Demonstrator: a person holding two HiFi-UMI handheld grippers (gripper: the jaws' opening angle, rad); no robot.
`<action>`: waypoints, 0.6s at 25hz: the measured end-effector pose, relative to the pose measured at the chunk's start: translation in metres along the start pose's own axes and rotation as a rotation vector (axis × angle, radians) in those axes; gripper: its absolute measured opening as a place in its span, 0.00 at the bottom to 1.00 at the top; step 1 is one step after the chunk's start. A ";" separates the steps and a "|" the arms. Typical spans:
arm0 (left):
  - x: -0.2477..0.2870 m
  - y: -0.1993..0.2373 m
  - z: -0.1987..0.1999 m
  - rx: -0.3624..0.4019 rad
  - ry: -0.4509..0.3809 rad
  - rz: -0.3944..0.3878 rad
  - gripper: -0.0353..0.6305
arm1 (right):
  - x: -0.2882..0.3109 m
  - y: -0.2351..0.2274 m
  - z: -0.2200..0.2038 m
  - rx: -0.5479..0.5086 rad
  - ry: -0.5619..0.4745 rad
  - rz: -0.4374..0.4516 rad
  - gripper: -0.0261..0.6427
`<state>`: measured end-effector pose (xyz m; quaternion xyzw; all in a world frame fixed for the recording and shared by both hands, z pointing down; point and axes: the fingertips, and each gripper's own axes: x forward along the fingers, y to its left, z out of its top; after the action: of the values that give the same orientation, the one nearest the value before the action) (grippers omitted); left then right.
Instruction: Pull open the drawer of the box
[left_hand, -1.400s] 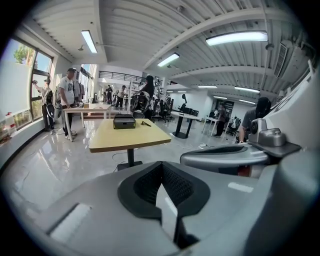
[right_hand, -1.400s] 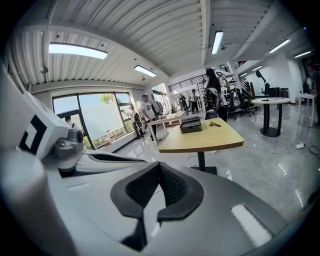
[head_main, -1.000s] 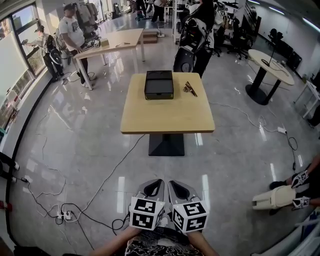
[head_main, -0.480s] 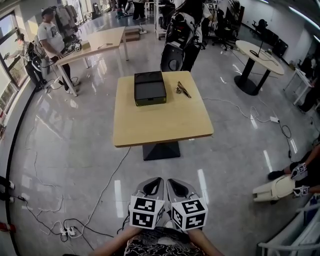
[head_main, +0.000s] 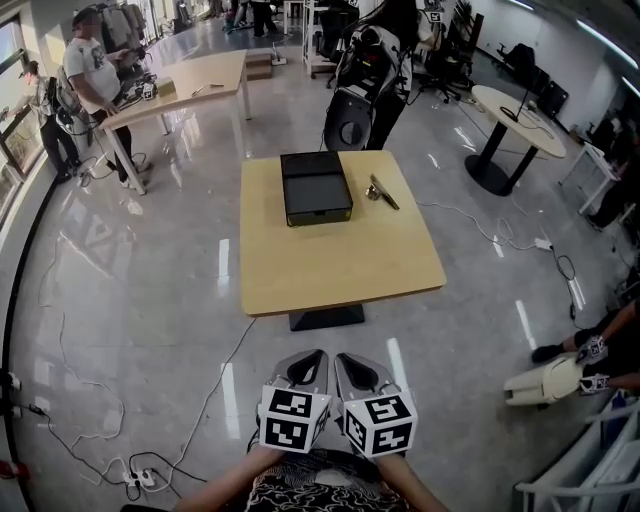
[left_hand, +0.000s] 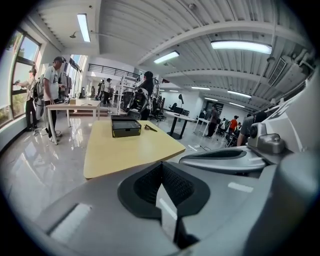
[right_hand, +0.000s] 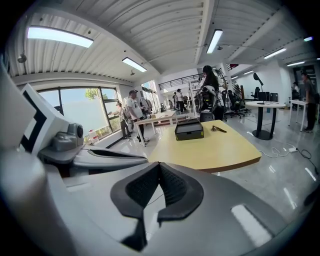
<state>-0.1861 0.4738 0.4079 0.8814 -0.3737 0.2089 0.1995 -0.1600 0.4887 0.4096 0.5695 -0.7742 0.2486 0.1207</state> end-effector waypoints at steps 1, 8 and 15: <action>0.000 0.041 0.009 -0.004 -0.001 -0.002 0.07 | 0.035 0.020 0.013 -0.002 0.002 -0.003 0.05; 0.021 0.235 0.084 -0.029 -0.010 -0.010 0.07 | 0.208 0.090 0.108 -0.030 0.012 -0.009 0.05; 0.116 0.286 0.115 -0.032 -0.012 0.002 0.07 | 0.300 0.031 0.137 -0.036 0.012 0.002 0.05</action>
<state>-0.2996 0.1653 0.4282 0.8789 -0.3791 0.1979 0.2113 -0.2729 0.1774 0.4265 0.5650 -0.7783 0.2382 0.1355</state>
